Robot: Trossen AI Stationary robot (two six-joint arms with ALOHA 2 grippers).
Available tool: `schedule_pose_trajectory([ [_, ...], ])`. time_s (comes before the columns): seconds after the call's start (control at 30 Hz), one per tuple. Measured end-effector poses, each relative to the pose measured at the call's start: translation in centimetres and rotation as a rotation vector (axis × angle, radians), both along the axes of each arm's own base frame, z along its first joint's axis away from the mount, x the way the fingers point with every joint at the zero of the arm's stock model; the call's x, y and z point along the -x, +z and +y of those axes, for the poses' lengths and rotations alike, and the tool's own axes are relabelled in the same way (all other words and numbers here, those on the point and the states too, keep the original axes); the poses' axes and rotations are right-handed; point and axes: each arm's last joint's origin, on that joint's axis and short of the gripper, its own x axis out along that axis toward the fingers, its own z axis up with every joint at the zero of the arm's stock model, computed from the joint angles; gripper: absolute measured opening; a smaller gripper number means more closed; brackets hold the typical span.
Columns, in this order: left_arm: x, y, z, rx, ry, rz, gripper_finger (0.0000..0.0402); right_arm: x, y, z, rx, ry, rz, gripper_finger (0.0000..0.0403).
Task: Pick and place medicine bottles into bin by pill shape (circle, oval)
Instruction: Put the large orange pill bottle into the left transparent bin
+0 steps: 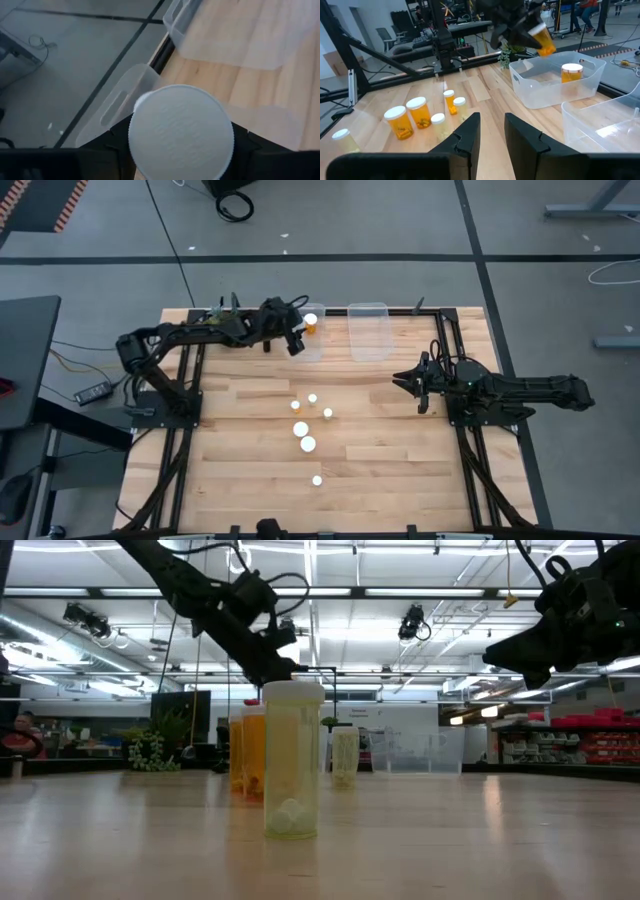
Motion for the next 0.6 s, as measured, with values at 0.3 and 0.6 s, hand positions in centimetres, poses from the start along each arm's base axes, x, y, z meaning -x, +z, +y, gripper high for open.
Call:
schedule_pose_trajectory([
  [0.3, 0.1, -1.8, 1.1, 0.129, 0.016, -0.022, 0.0202, 0.0, 0.0, 0.0, 0.0, 0.0, 0.0, 0.0095],
  [0.6, -0.5, -0.3, 1.7, 0.141, 0.041, -0.071, 0.0208, 0.0, 0.0, 0.0, 0.0, 0.0, 0.0, 0.0095],
])
